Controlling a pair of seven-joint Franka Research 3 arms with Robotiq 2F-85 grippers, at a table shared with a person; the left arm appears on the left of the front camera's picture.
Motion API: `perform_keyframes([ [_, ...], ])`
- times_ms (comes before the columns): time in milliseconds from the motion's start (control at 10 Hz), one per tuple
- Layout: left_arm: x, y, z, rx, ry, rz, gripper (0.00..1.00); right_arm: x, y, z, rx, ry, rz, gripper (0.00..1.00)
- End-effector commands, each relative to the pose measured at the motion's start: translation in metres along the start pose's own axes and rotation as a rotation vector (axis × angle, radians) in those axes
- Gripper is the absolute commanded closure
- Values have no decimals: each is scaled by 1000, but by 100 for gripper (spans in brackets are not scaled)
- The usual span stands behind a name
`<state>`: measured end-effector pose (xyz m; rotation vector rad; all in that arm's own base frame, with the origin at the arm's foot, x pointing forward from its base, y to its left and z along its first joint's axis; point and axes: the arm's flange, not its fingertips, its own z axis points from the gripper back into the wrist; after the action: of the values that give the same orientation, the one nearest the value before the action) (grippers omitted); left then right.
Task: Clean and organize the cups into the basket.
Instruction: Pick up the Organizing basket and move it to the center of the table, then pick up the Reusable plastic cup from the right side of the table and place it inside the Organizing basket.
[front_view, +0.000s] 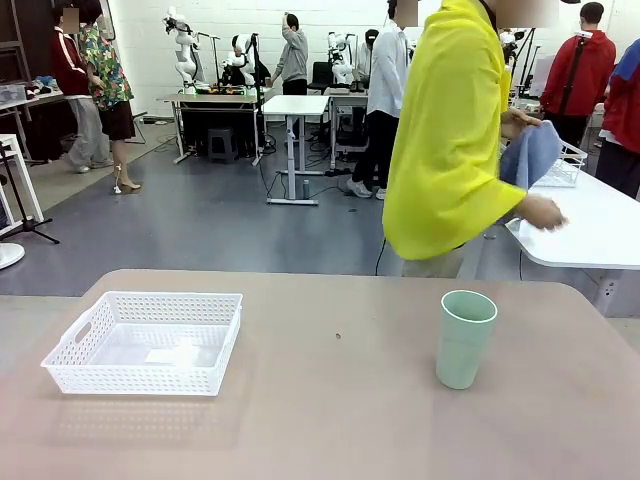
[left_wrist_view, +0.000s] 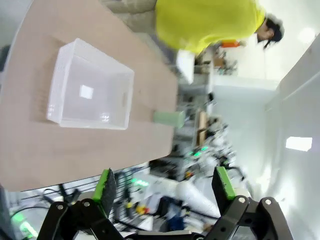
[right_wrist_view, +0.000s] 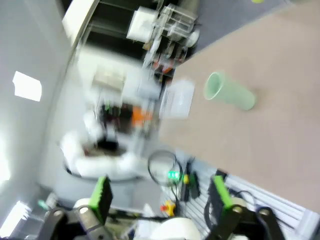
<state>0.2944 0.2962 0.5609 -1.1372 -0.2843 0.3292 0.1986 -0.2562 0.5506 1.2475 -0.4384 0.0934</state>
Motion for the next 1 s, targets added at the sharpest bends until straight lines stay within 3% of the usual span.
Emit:
perform_keyframes([
  [0, -2, -25, -26, 231, 132, -208, 0, 13, -11, -44, 16, 127, 327, 0],
  [200, -4, -58, -67, 444, 244, -269, 0, 26, -38, -110, -118, 168, 666, 0],
  [400, -7, -78, -109, 642, 256, -293, 0, 21, -65, -166, -289, 142, 887, 0],
  [700, -20, -80, -167, 903, 113, -408, 0, 17, -94, -208, -339, 149, 944, 0],
  [900, -21, -73, -191, 929, 70, -409, 0, 12, -101, -224, -298, 165, 911, 0],
])
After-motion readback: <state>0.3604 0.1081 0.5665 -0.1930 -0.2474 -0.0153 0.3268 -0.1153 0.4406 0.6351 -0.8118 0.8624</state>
